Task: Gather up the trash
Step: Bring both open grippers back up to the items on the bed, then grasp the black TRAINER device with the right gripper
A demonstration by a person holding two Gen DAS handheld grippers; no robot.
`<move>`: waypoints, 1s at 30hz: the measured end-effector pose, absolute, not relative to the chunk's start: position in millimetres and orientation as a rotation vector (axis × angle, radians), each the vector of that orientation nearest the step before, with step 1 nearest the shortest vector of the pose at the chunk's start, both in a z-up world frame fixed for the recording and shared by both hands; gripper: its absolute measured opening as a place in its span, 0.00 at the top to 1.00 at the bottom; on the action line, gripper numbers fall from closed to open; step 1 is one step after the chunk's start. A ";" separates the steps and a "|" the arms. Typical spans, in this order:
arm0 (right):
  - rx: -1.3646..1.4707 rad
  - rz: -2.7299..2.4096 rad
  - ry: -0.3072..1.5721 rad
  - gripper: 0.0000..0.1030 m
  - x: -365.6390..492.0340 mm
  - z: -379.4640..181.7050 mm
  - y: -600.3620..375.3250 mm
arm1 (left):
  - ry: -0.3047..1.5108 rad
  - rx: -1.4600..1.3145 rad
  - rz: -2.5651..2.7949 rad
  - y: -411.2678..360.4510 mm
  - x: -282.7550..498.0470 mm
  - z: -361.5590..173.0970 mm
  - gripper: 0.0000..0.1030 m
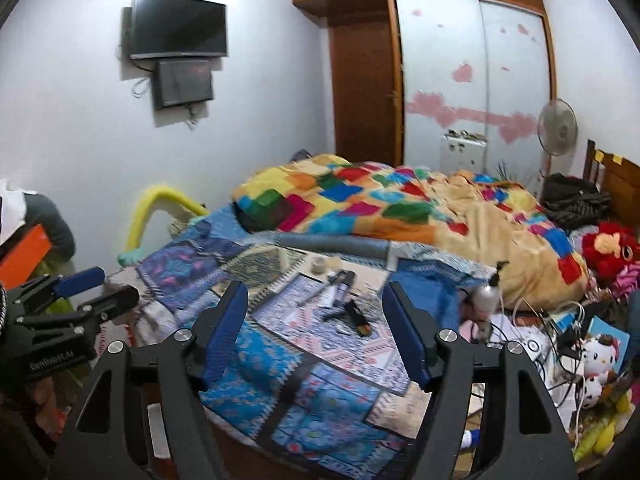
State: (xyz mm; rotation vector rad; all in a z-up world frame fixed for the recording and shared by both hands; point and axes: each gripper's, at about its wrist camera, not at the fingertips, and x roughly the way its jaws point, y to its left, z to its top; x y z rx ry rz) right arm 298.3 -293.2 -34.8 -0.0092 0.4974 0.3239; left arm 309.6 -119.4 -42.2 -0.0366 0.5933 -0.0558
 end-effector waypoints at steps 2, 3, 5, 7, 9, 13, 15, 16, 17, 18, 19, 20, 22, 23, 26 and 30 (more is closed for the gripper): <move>-0.010 0.308 0.517 0.36 307.6 -42.5 -302.4 | 0.612 -0.029 -0.075 -127.7 325.5 -48.9 0.33; -0.011 0.300 0.524 0.36 310.7 -45.9 -306.1 | 0.617 -0.026 -0.081 -131.0 331.4 -51.3 0.33; -0.012 0.287 0.545 0.36 321.6 -53.6 -313.0 | 0.637 -0.017 -0.099 -139.7 348.2 -59.8 0.33; -0.005 0.282 0.567 0.36 332.2 -61.2 -320.9 | 0.657 -0.010 -0.110 -146.7 363.0 -68.4 0.33; 0.006 0.281 0.589 0.36 343.8 -68.6 -327.0 | 0.676 -0.005 -0.117 -150.6 375.9 -77.8 0.33; 0.036 0.288 0.639 0.36 368.6 -85.3 -335.0 | 0.712 -0.023 -0.127 -151.9 400.3 -101.1 0.33; 0.049 0.299 0.666 0.36 381.6 -95.4 -336.1 | 0.740 -0.034 -0.134 -151.8 412.4 -114.2 0.33; 0.054 0.306 0.679 0.36 388.3 -100.1 -336.6 | 0.753 -0.035 -0.135 -151.8 418.5 -121.0 0.33; 0.056 0.310 0.688 0.36 393.1 -103.6 -336.4 | 0.761 -0.035 -0.135 -152.1 423.6 -126.2 0.33; 0.057 0.314 0.698 0.36 399.5 -109.3 -335.8 | 0.772 -0.034 -0.134 -151.8 429.8 -132.8 0.33; 0.057 0.318 0.709 0.36 405.5 -115.1 -334.6 | 0.783 -0.030 -0.132 -151.4 435.5 -139.4 0.33; 0.058 0.318 0.719 0.36 410.4 -120.3 -333.8 | 0.787 -0.027 -0.130 -151.4 439.4 -143.9 0.33; 0.072 0.326 0.744 0.36 421.0 -135.4 -331.6 | 0.794 -0.030 -0.121 -147.9 447.6 -156.1 0.33; 0.074 0.331 0.755 0.36 425.6 -141.9 -330.0 | 0.800 -0.033 -0.119 -146.3 450.7 -160.6 0.33; 0.064 0.342 0.790 0.44 441.8 -162.0 -321.7 | 0.829 -0.047 -0.117 -141.6 463.8 -179.8 0.33; 0.037 0.370 0.832 0.49 464.1 -187.6 -308.4 | 0.865 -0.056 -0.110 -136.1 478.8 -204.0 0.33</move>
